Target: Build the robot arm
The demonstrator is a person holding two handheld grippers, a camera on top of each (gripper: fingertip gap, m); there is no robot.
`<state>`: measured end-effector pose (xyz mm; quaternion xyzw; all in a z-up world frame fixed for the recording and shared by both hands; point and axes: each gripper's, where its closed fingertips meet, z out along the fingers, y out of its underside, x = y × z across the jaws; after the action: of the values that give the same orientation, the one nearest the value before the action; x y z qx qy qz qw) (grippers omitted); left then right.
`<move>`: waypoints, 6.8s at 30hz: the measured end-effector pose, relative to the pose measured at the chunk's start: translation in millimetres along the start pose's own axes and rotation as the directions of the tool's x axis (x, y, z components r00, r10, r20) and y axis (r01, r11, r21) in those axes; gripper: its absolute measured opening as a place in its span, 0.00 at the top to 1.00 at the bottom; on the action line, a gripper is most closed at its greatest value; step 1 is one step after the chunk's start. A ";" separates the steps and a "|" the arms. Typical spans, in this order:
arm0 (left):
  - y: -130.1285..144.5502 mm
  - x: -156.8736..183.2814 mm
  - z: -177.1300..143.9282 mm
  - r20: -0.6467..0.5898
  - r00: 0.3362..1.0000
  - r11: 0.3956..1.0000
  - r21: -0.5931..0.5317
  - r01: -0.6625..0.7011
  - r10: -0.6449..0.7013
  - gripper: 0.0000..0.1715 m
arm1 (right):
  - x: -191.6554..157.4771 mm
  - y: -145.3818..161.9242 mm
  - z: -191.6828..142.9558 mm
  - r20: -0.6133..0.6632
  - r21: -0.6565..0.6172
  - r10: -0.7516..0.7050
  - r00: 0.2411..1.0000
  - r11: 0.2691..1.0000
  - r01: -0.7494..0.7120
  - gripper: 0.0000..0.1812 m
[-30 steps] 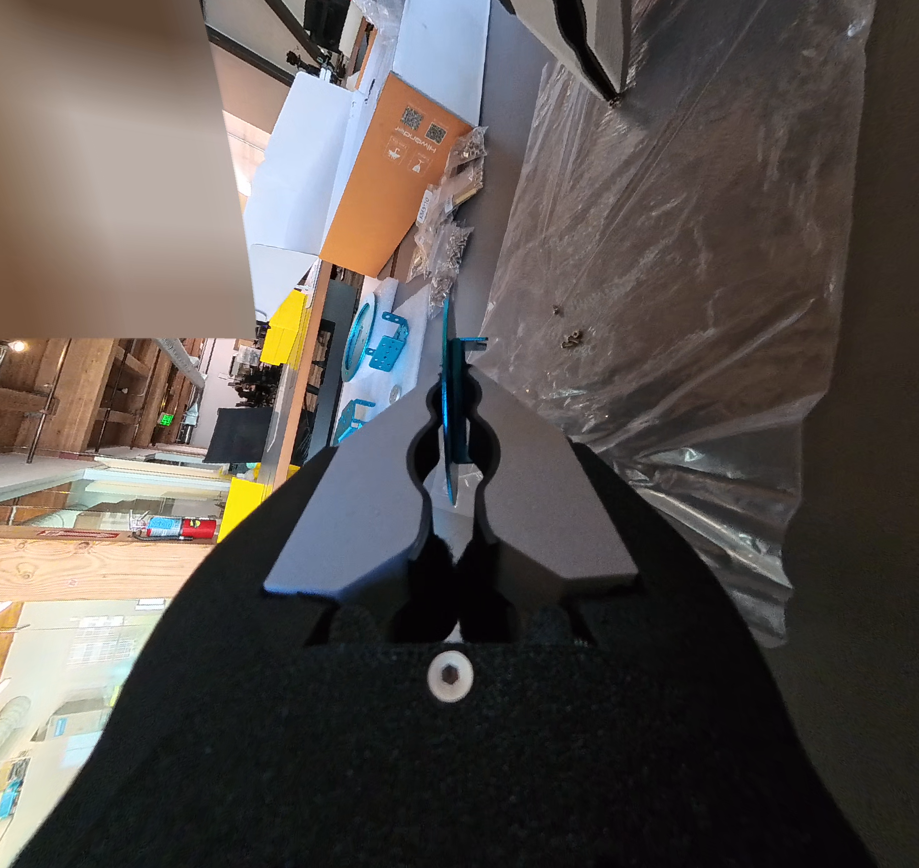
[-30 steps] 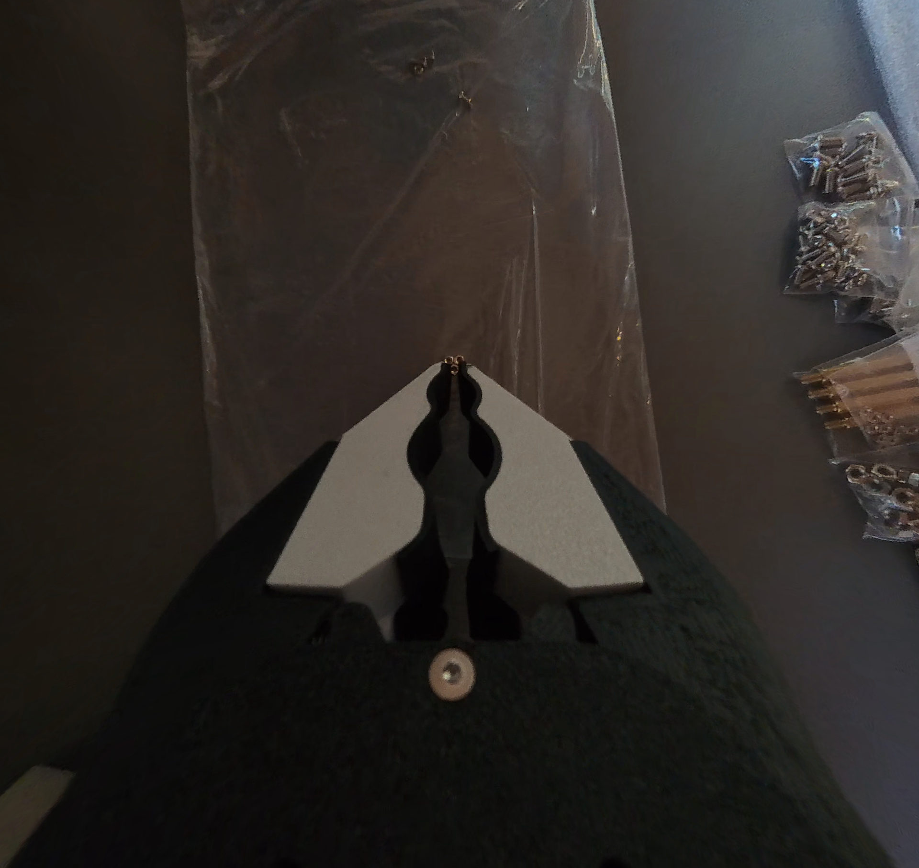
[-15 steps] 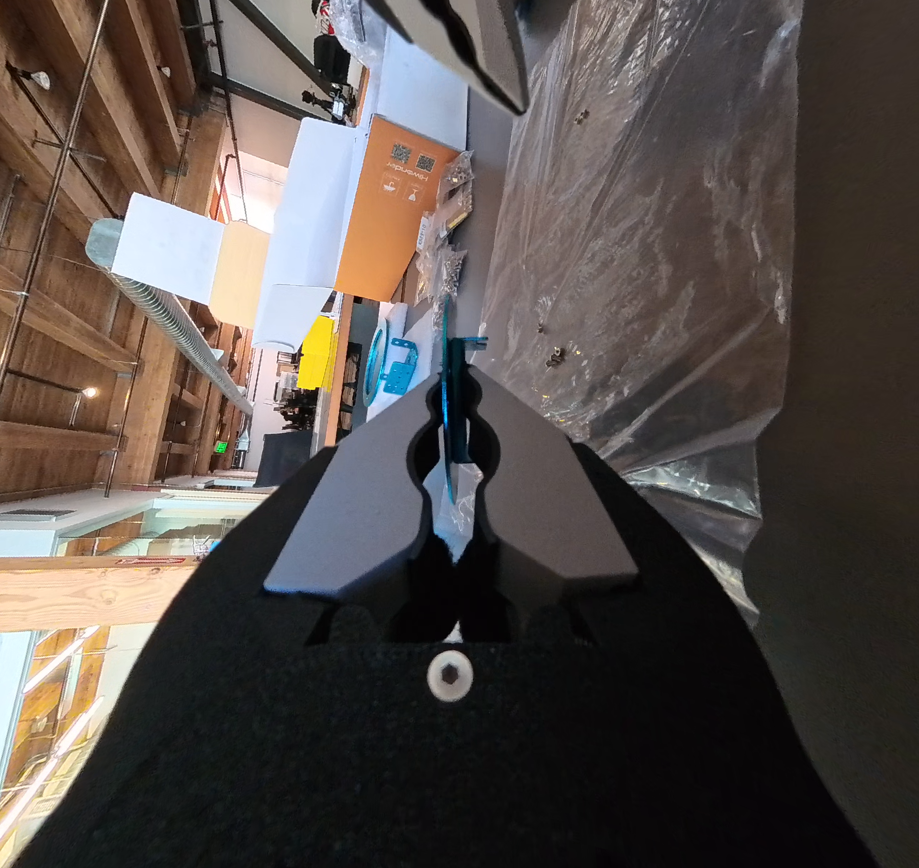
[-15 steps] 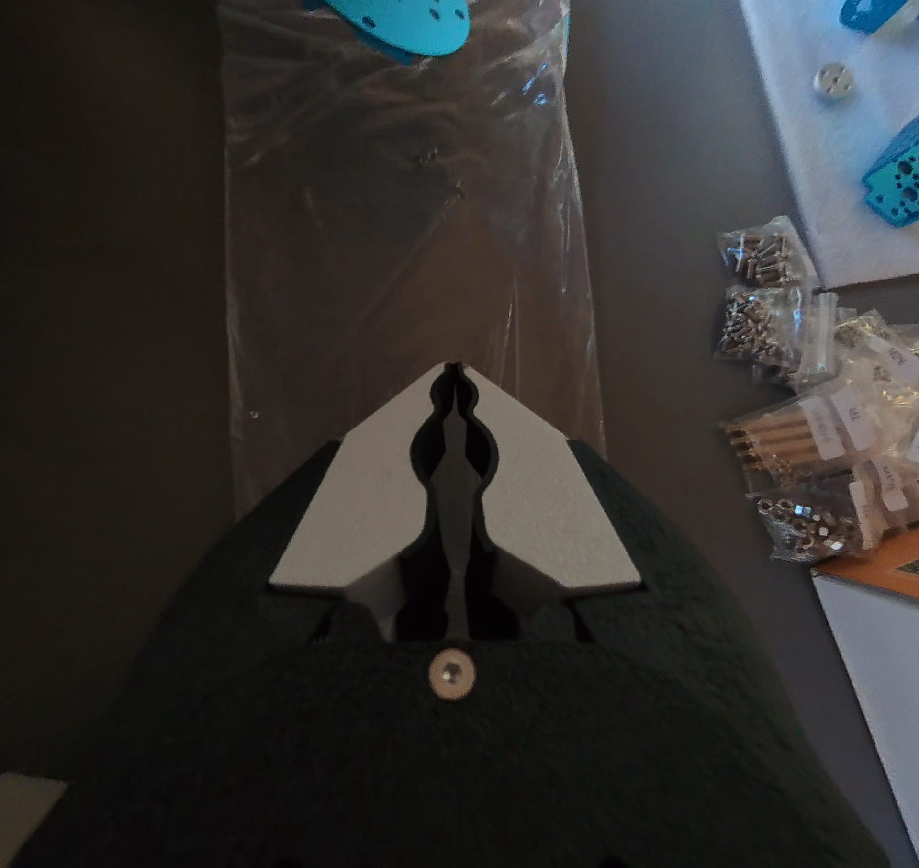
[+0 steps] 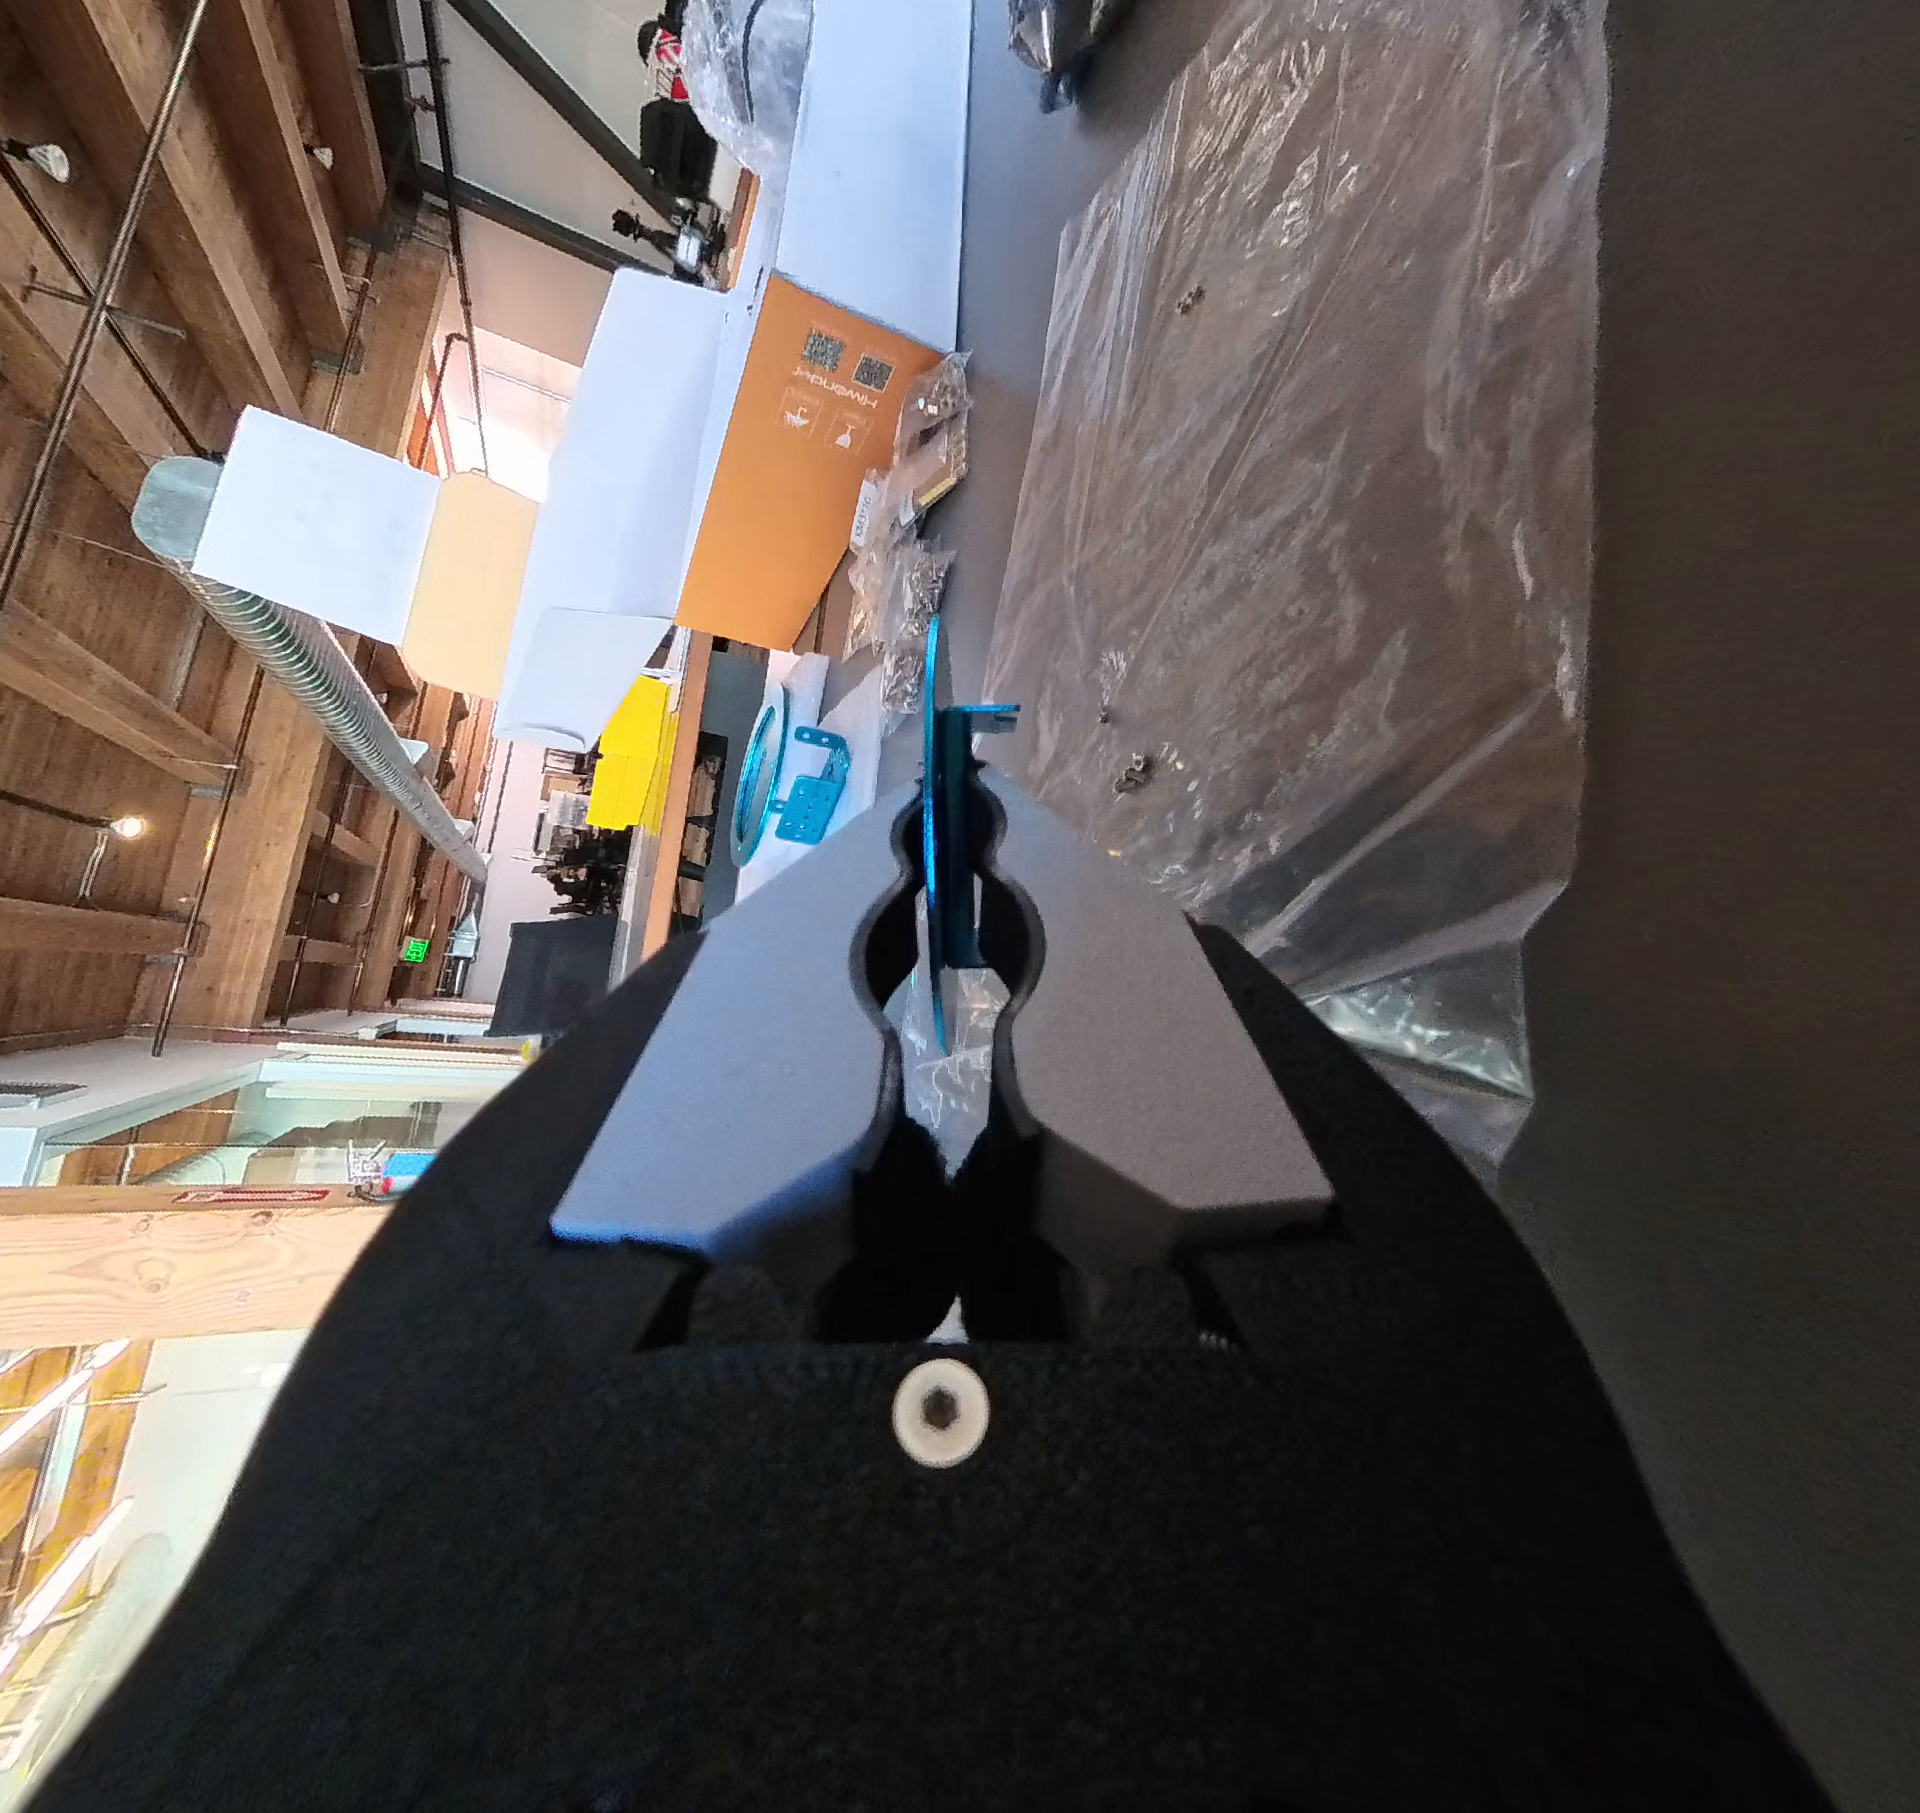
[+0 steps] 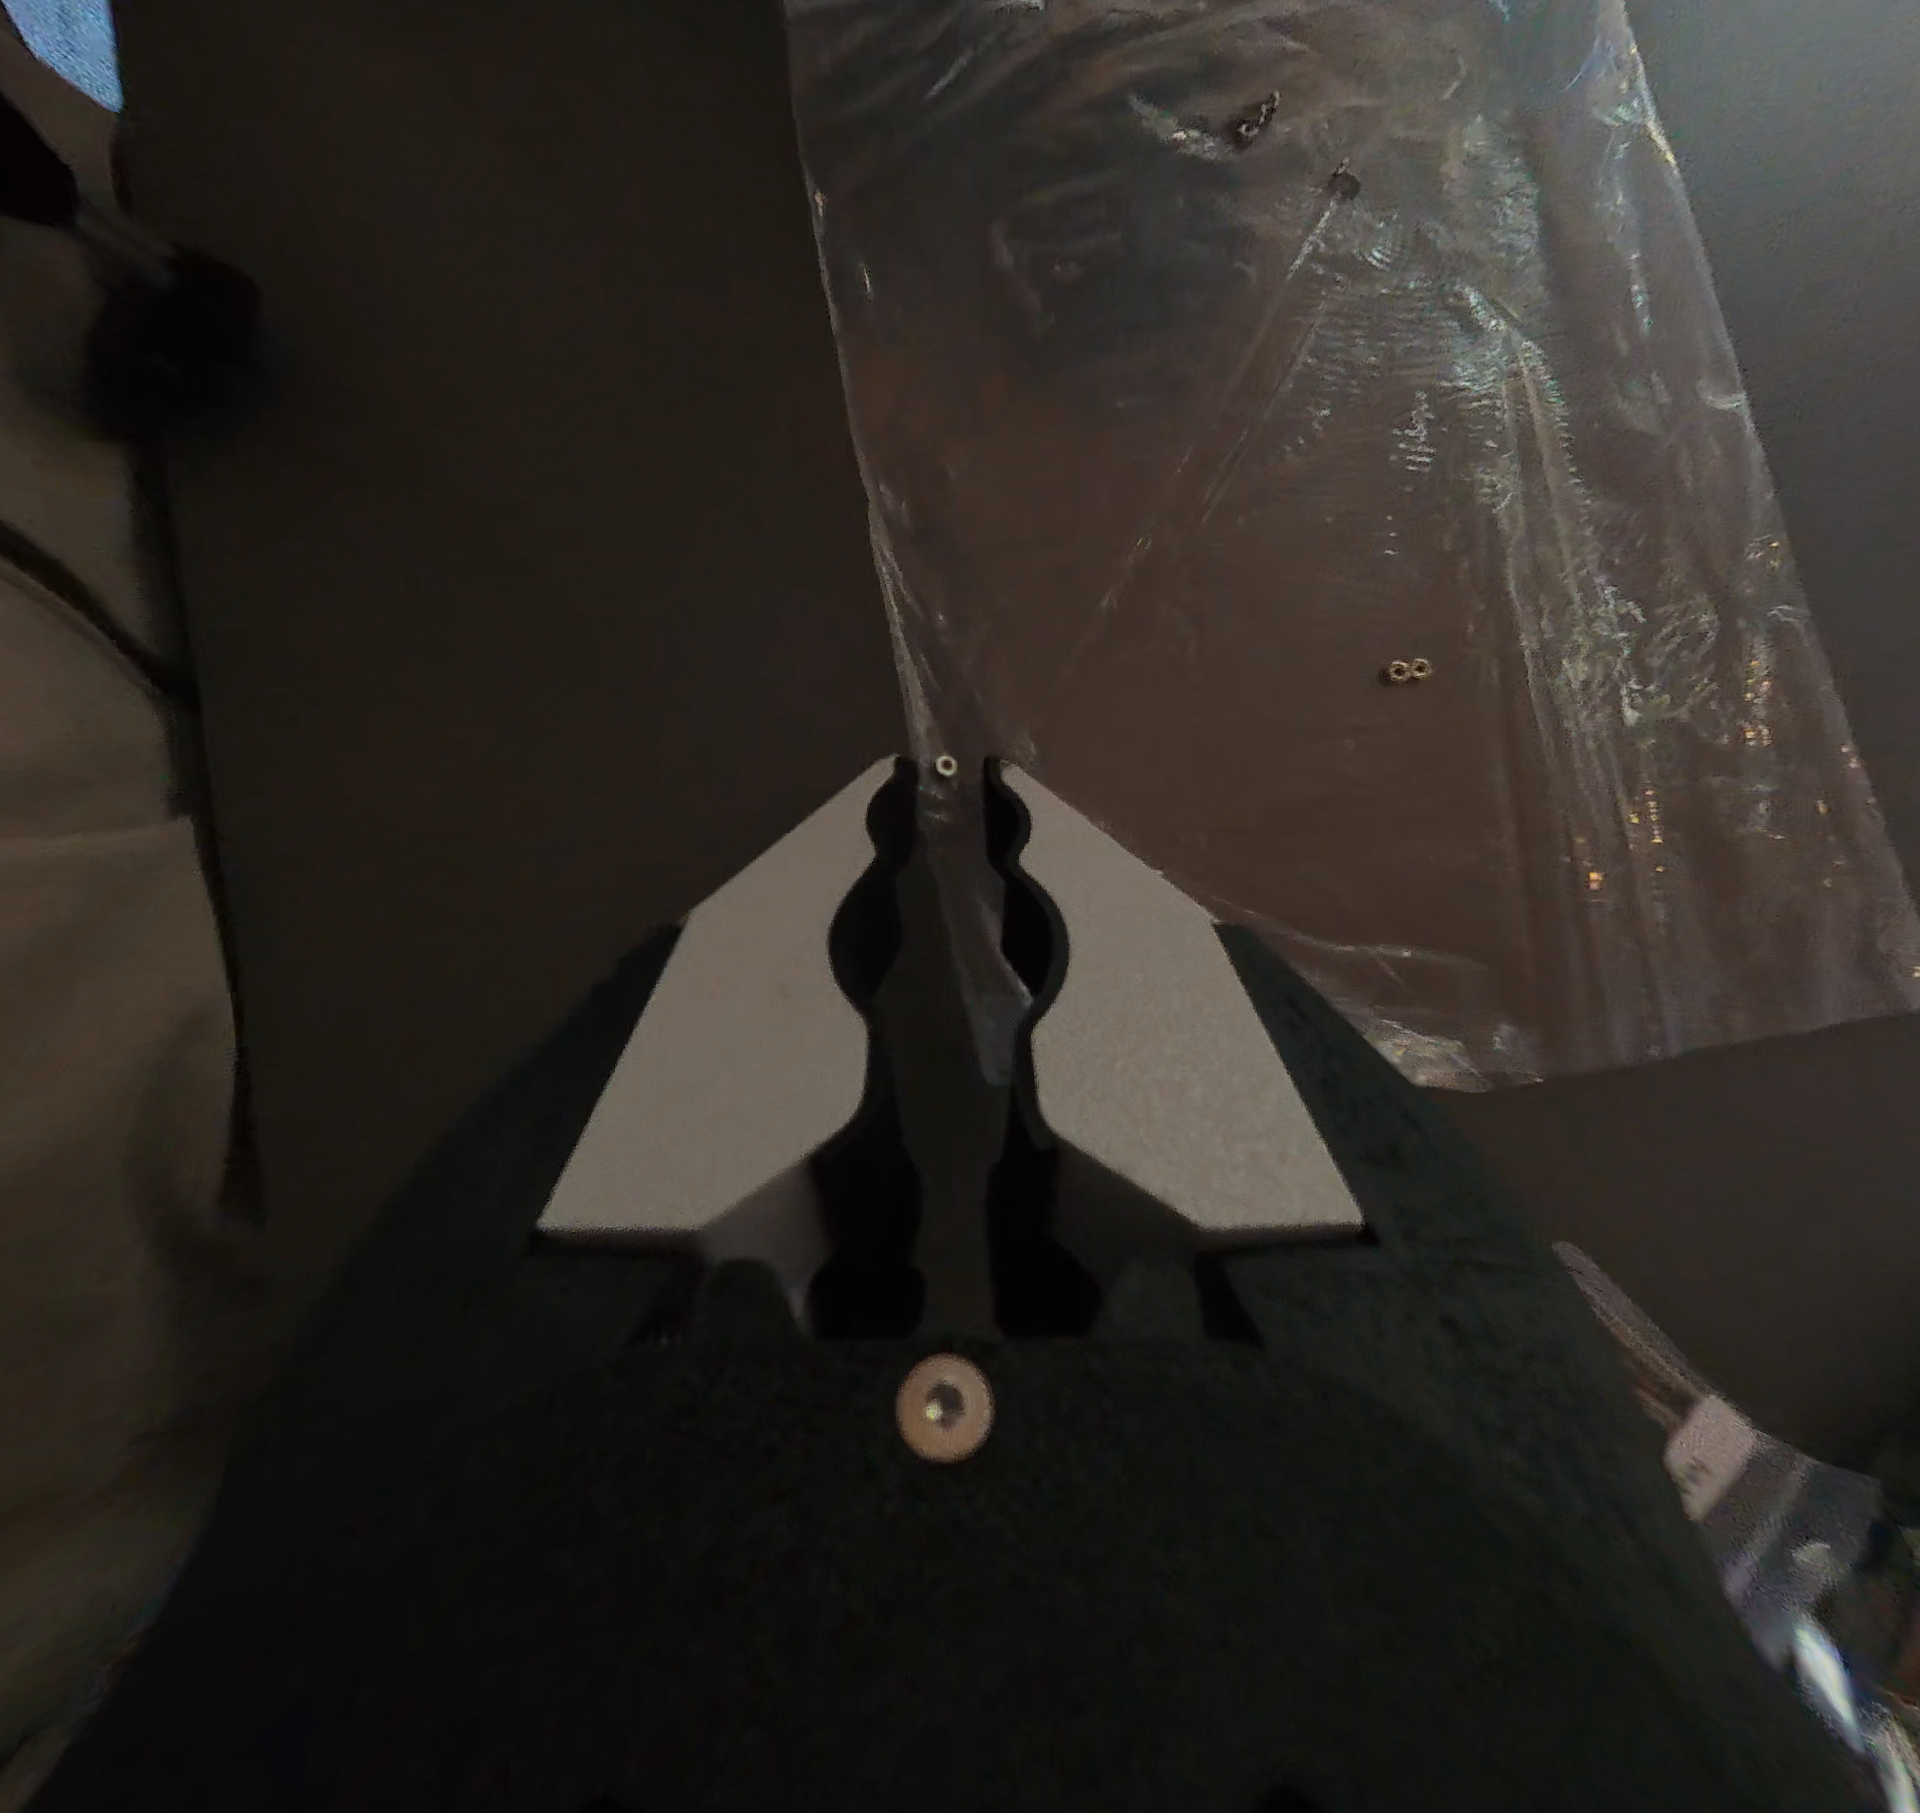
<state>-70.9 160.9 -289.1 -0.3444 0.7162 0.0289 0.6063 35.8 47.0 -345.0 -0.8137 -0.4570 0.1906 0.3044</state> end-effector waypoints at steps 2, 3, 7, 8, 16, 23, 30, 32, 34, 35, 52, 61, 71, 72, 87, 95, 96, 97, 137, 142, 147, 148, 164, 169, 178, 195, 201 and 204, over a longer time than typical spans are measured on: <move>-2.2 0.2 -0.4 0.005 1.000 1.000 0.000 -0.011 0.011 0.99 | -0.4 0.0 0.3 0.016 0.004 0.020 1.000 1.000 -0.020 0.94; -3.0 0.1 -0.7 0.009 1.000 1.000 0.000 -0.017 0.017 0.99 | 0.0 0.7 0.2 0.011 0.000 0.011 1.000 1.000 -0.011 0.95; -4.5 -0.8 -1.4 0.017 1.000 1.000 0.000 -0.025 0.025 0.99 | -0.3 -0.6 0.1 0.003 -0.001 -0.012 1.000 1.000 0.012 0.97; -4.5 -1.1 -1.4 0.018 1.000 1.000 0.000 -0.024 0.024 0.99 | 0.5 0.0 0.5 0.004 -0.007 -0.011 1.000 1.000 0.011 0.97; -3.1 1.8 0.0 0.004 1.000 1.000 0.001 -0.011 0.011 0.99 | -1.2 -0.9 4.9 -0.007 -0.043 -0.078 0.997 0.996 0.078 0.98; -2.9 0.8 -0.3 0.006 1.000 1.000 0.000 -0.007 0.007 0.99 | -2.2 -0.9 5.1 -0.007 -0.063 -0.094 0.996 0.994 0.093 0.97; -3.6 0.2 -0.6 0.010 1.000 1.000 0.001 -0.013 0.013 0.99 | 2.8 -4.1 2.9 -0.047 -0.051 -0.113 0.992 0.993 0.111 0.97; -3.5 -0.2 -0.8 0.011 1.000 1.000 0.000 -0.013 0.013 0.99 | 2.6 -5.2 2.0 -0.051 -0.047 -0.119 0.992 0.992 0.116 0.97; -3.3 -0.7 -0.9 0.013 1.000 1.000 -0.001 -0.014 0.014 0.99 | 2.1 -3.9 1.9 -0.043 -0.054 -0.111 0.993 0.993 0.109 0.97; -3.2 -0.9 -1.0 0.014 1.000 1.000 -0.001 -0.013 0.013 0.99 | 3.0 -3.1 2.0 -0.046 -0.058 -0.109 0.993 0.993 0.106 0.97; -3.6 -2.3 -1.6 0.018 1.000 1.000 0.001 -0.013 0.013 0.99 | 1.1 -2.7 6.1 -0.036 -0.059 -0.119 0.992 0.991 0.117 0.98; -4.2 -1.2 -1.4 0.014 1.000 1.000 0.005 -0.011 0.011 0.99 | 1.4 -2.5 5.6 -0.044 -0.051 -0.115 0.992 0.992 0.113 0.99; -9.9 -0.8 -2.6 0.028 0.999 0.999 0.022 -0.026 0.026 0.99 | 4.2 -15.6 0.1 -0.069 0.009 -0.127 0.989 0.992 0.128 0.99; -11.8 -1.0 -3.0 0.037 0.999 0.999 0.026 -0.038 0.037 0.99 | 4.3 -22.0 -1.5 -0.064 0.038 -0.123 0.990 0.991 0.125 0.99; -31.8 4.1 -7.5 0.165 0.926 0.940 -0.017 -0.341 0.339 0.99 | 20.7 -149.8 20.0 0.039 0.270 -0.212 0.976 0.943 0.194 0.99; -34.5 -2.0 -10.8 0.201 0.916 0.937 -0.026 -0.349 0.347 0.99 | 15.8 -155.0 29.9 0.053 0.287 -0.201 0.978 0.941 0.178 0.99; -34.7 -2.4 -11.1 0.203 0.917 0.938 -0.026 -0.346 0.343 0.99 | 16.5 -155.9 29.8 0.049 0.291 -0.199 0.979 0.940 0.176 0.99; -34.8 -3.0 -11.3 0.205 0.919 0.940 -0.025 -0.340 0.338 0.99 | 16.6 -156.5 29.7 0.048 0.293 -0.197 0.979 0.940 0.175 0.99; -40.3 -4.4 -13.0 0.230 0.921 0.946 0.001 -0.324 0.315 0.99 | 17.9 -156.2 25.7 0.141 0.333 -0.132 0.981 0.939 0.078 0.96; -40.8 -4.6 -13.2 0.230 0.923 0.947 0.006 -0.320 0.310 0.99 | 18.8 -157.0 24.6 0.138 0.340 -0.131 0.982 0.937 0.078 0.96; -40.6 -4.2 -12.8 0.227 0.924 0.948 0.006 -0.318 0.309 0.99 | 20.5 -158.9 20.8 0.136 0.358 -0.125 0.983 0.931 0.069 0.96; -40.5 -4.2 -12.7 0.227 0.924 0.948 0.006 -0.317 0.308 0.99 | 21.4 -159.4 19.3 0.135 0.364 -0.123 0.983 0.929 0.066 0.96; -36.2 -4.4 -10.7 0.211 0.934 0.956 -0.001 -0.293 0.287 0.99 | -1.3 -151.0 22.0 0.248 0.429 -0.184 0.951 0.901 0.063 0.72; -34.9 -5.0 -10.4 0.211 0.935 0.957 -0.005 -0.291 0.286 0.99 | -2.2 -150.0 21.7 0.253 0.419 -0.183 0.950 0.906 0.063 0.75; -34.0 -5.0 -9.9 0.209 0.935 0.957 -0.009 -0.291 0.286 0.99 | -2.9 -150.9 24.2 0.235 0.415 -0.191 0.953 0.906 0.079 0.73; -31.4 -6.2 -9.6 0.210 0.936 0.958 -0.016 -0.287 0.284 0.99 | -0.1 -151.1 19.5 0.228 0.413 -0.179 0.957 0.908 0.071 0.76; -30.9 -4.8 -8.8 0.203 0.937 0.958 -0.017 -0.288 0.285 0.99 | -4.8 -152.0 24.9 0.235 0.405 -0.186 0.954 0.911 0.078 0.70; -29.2 -5.9 -8.4 0.205 0.936 0.958 -0.025 -0.286 0.285 0.99 | -3.7 -149.4 19.1 0.248 0.401 -0.180 0.952 0.914 0.068 0.77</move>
<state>-62.5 137.6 -270.7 -0.2303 0.6917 0.1503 0.6678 -71.1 109.3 -259.0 -0.6713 -0.4997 0.3702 0.4033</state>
